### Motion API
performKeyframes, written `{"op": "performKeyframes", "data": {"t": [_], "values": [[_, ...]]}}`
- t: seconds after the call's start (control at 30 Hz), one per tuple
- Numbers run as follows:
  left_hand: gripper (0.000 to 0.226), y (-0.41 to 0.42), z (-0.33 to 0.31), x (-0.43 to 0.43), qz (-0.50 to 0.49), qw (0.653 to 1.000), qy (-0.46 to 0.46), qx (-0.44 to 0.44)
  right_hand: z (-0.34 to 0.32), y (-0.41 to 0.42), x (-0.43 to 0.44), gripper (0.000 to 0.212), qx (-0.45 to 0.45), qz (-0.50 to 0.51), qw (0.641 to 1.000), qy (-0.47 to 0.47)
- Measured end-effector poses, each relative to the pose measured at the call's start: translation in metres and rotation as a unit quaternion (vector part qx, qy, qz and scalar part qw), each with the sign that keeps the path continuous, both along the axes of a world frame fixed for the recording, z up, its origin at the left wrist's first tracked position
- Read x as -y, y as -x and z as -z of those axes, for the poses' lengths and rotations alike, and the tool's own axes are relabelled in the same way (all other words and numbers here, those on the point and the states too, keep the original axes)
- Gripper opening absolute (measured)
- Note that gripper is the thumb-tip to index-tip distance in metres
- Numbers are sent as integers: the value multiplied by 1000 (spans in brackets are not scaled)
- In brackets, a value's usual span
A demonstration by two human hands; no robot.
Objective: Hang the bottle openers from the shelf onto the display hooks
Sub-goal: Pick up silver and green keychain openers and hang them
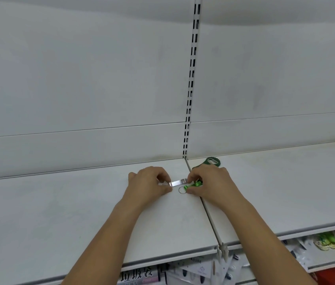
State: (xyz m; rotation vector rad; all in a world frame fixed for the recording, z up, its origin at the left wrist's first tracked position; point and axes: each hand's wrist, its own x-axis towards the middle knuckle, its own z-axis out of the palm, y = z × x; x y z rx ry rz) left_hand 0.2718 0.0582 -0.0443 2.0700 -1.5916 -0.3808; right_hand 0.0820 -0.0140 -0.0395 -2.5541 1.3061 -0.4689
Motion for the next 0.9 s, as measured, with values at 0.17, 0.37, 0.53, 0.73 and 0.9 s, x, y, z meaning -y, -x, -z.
{"op": "performKeyframes", "data": {"t": [0.17, 0.37, 0.53, 0.73, 0.9], "values": [[13, -7, -5, -3, -20, 996, -1, -86, -4, -6, -2, 27, -33, 2, 999, -2], [14, -13, -6, -13, -51, 989, 0, -138, -12, -13, -4, 18, -78, 7, 997, -8], [8, -21, -11, -26, -101, 989, 52, -99, -13, -14, -10, 14, 14, -20, 995, -94], [7, -19, -25, -49, -123, 953, 133, -243, -18, -23, -17, 17, 257, -35, 936, -236], [4, -19, -29, -83, -166, 930, 196, -264, -20, -39, -31, 8, 365, -92, 875, -303]]}}
